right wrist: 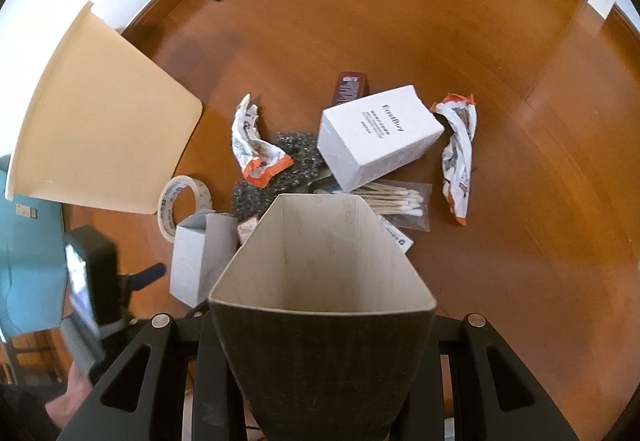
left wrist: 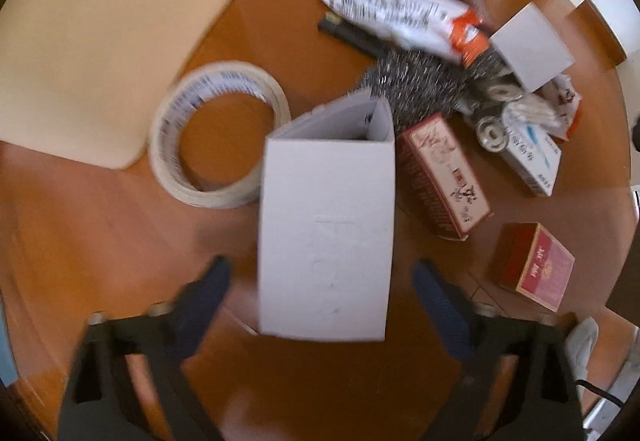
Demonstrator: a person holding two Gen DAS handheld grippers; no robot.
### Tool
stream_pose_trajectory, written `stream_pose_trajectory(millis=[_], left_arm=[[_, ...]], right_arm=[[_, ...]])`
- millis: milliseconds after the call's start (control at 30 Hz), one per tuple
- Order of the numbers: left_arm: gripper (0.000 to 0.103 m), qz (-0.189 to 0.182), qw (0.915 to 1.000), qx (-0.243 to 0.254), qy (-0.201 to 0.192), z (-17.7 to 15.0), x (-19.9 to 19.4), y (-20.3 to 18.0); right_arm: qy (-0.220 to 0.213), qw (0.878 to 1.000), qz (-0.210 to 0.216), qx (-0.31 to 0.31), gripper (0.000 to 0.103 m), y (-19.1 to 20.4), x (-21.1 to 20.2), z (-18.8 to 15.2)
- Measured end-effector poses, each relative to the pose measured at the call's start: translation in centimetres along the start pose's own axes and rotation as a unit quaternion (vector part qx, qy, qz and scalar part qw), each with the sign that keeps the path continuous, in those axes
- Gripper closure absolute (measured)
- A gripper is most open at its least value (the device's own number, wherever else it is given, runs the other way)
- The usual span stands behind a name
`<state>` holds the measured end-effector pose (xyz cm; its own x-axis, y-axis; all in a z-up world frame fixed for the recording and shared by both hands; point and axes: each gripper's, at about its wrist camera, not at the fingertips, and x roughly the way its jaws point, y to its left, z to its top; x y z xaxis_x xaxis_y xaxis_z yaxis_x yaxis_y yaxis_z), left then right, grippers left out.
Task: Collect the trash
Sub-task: 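Grasp the small white carton with the left tool while the right tool lifts the brown box, then open both tools over the beige wastebasket to drop the white carton and brown box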
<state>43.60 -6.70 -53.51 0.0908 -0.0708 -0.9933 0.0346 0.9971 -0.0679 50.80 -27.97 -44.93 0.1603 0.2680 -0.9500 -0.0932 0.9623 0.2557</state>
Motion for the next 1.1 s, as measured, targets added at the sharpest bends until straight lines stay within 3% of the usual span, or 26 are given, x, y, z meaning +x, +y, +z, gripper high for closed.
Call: stream_pose_trajectory(millis=[33,67,167,233,333,467,600,700,767,833,900,967,1100], left_arm=[[0.053,-0.012,0.9999,-0.002,0.01,0.0,0.5,0.0],[0.052,-0.021,0.9996,-0.005,0.016,-0.1,0.7,0.1],[0.052,-0.069,0.997,-0.03,-0.015,-0.9,-1.0,1.1],[0.052,-0.071,0.9966,-0.026,-0.033,-1.3,-3.1,1.2],[0.052,-0.066,0.993,-0.005,-0.099,-2.0,-9.4,0.5],[0.052,-0.071,0.9731,-0.023,-0.218,-1.4,-21.2,1.0],[0.052,-0.063,0.9521,-0.069,-0.291,1.4,-29.3,4.8],[0.052,-0.02,0.9463,-0.105,-0.305,4.1,-31.5,9.1],[0.051,-0.002,0.9514,-0.121,-0.283,6.0,-30.6,11.4],[0.042,-0.008,0.9593,-0.133,-0.249,6.9,-29.0,12.7],[0.021,-0.02,0.9613,-0.148,-0.232,6.9,-28.2,14.3],[0.021,-0.026,0.9549,-0.163,-0.247,5.8,-28.7,15.1],[0.022,-0.06,0.9281,-0.25,-0.269,1.3,-30.3,16.8]], right_arm=[[-0.001,1.0,-0.002,0.001,0.067,-0.3,0.0,-0.1],[0.0,1.0,-0.003,0.003,0.067,-0.5,0.1,-0.2],[0.003,1.0,-0.011,0.016,0.067,-1.4,0.2,-0.3],[0.003,1.0,-0.012,0.022,0.067,-1.7,0.0,-0.1],[-0.01,1.0,-0.016,0.02,0.067,-1.3,-1.2,0.7],[-0.039,0.999,-0.019,0.012,0.067,0.2,-4.3,2.5],[-0.068,0.998,-0.012,0.006,0.067,2.3,-8.1,4.1],[-0.091,0.996,0.001,-0.005,0.067,4.8,-11.6,4.7],[-0.102,0.995,0.007,-0.015,0.067,6.2,-13.1,4.9],[-0.109,0.994,0.013,-0.028,0.067,8.0,-14.4,5.2],[-0.109,0.993,0.019,-0.036,0.067,9.5,-15.1,5.5],[-0.11,0.993,0.03,-0.04,0.067,11.2,-15.7,6.0],[-0.125,0.988,0.063,-0.061,0.067,16.4,-16.8,7.9]])
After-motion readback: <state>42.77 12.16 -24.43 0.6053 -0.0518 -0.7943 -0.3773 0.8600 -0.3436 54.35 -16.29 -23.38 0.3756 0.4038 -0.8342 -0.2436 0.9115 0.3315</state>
